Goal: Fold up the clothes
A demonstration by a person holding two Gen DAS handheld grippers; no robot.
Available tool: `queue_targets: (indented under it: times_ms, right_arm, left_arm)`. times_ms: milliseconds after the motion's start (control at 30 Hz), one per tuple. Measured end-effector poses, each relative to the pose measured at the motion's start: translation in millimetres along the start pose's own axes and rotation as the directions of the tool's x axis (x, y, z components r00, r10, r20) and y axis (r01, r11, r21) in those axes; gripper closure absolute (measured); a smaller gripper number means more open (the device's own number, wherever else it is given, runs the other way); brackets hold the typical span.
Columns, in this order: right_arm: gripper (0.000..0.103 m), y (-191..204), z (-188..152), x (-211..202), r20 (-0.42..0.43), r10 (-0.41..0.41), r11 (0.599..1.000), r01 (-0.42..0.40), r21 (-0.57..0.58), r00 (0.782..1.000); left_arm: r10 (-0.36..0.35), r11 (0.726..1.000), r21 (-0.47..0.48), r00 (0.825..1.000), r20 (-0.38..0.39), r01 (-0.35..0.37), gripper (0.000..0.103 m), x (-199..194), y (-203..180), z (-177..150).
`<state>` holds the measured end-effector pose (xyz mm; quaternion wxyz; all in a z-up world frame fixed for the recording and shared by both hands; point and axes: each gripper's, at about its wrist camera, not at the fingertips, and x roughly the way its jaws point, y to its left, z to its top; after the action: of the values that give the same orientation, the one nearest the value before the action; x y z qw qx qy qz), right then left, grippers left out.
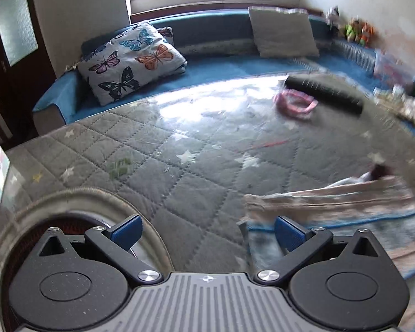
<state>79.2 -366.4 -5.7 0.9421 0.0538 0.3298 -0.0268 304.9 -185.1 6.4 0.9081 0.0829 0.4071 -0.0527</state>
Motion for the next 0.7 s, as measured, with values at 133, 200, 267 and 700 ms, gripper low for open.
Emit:
queue_targets:
  times_ms: [133, 200, 267, 700]
  right_arm:
    - [0.000, 0, 0, 0, 0.001, 0.001, 1.000, -0.001, 0.002, 1.000]
    - [0.000, 0, 0, 0, 0.001, 0.000, 1.000, 0.000, 0.001, 1.000]
    - [0.000, 0, 0, 0, 0.001, 0.000, 1.000, 0.000, 0.001, 1.000]
    - [0.000, 0, -1, -1, 0.004, 0.003, 1.000, -0.003, 0.002, 1.000]
  left_arm:
    - [0.018, 1.000, 0.000, 1.000, -0.004, -0.018, 0.000, 8, 2, 2]
    - [0.014, 1.000, 0.001, 1.000, 0.006, -0.014, 0.000, 2, 2, 3]
    - [0.010, 1.000, 0.010, 1.000, 0.026, -0.010, 0.000, -8, 0, 1]
    - [-0.137, 0.991, 0.008, 0.985, 0.103, 0.137, 0.000, -108, -4, -72]
